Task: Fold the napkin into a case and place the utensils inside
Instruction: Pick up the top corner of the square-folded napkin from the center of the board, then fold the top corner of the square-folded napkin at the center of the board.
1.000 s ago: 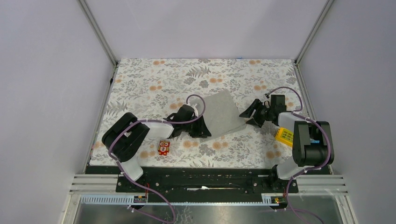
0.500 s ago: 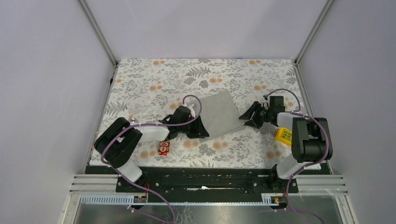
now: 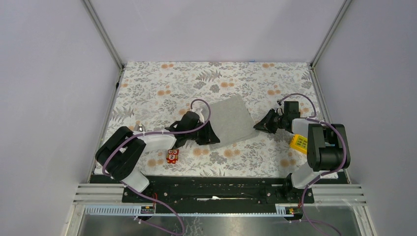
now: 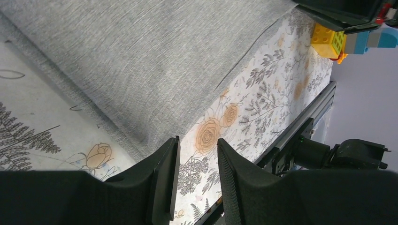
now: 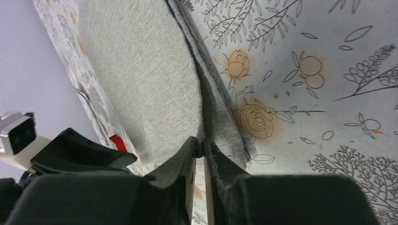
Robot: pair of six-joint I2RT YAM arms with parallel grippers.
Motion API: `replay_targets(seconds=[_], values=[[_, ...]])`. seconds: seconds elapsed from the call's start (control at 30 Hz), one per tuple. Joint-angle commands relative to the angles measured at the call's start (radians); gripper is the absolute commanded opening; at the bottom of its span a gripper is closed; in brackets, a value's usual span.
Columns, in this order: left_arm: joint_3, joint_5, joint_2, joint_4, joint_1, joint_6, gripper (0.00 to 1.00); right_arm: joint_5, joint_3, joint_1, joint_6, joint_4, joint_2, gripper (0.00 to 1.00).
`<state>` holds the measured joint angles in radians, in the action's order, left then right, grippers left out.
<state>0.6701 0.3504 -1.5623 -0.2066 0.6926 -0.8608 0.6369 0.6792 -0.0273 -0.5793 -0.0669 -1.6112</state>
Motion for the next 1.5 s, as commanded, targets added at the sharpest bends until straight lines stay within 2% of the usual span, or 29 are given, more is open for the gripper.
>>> replay_targets(seconds=[0.0,0.07,0.1,0.23,0.43,0.67,0.77,0.87,0.9,0.97,1.0,1.13,1.47], values=[[-0.038,-0.002,-0.022,-0.074,-0.003,-0.023,0.40,0.058,0.014,-0.004,0.018,-0.046,0.008,0.12],[-0.048,-0.001,-0.025,-0.077,-0.002,-0.025,0.40,0.071,0.013,-0.002,0.014,-0.067,0.007,0.01],[-0.054,-0.002,-0.024,-0.078,-0.003,-0.026,0.39,0.078,0.014,-0.001,0.011,-0.076,0.007,0.00],[-0.076,-0.009,-0.017,-0.072,-0.002,-0.023,0.39,0.119,0.026,0.022,-0.007,-0.131,-0.002,0.00],[-0.111,-0.019,0.016,-0.063,-0.003,-0.028,0.37,0.116,0.112,0.186,-0.006,-0.145,-0.063,0.00],[-0.108,-0.054,0.094,0.017,-0.002,-0.015,0.39,0.135,0.324,0.350,-0.058,-0.181,-0.269,0.00],[-0.113,-0.128,0.173,0.090,-0.004,-0.009,0.41,0.165,0.437,0.409,-0.108,-0.224,-0.379,0.00],[-0.132,-0.238,0.264,0.157,-0.014,-0.007,0.47,0.161,0.543,0.454,-0.160,-0.261,-0.467,0.00],[-0.139,-0.275,0.294,0.178,-0.022,-0.013,0.53,0.160,0.570,0.466,-0.174,-0.273,-0.487,0.00],[-0.163,-0.339,0.348,0.204,-0.050,-0.038,0.72,0.152,0.620,0.485,-0.195,-0.287,-0.526,0.00],[-0.181,-0.359,0.375,0.203,-0.063,-0.054,0.77,0.150,0.642,0.494,-0.204,-0.291,-0.545,0.00],[-0.247,-0.427,0.475,0.177,-0.089,-0.095,0.83,0.149,0.695,0.517,-0.244,-0.333,-0.607,0.00],[-0.236,-0.550,0.615,0.295,-0.102,-0.073,0.89,0.093,0.764,0.524,-0.249,-0.340,-0.680,0.00]])
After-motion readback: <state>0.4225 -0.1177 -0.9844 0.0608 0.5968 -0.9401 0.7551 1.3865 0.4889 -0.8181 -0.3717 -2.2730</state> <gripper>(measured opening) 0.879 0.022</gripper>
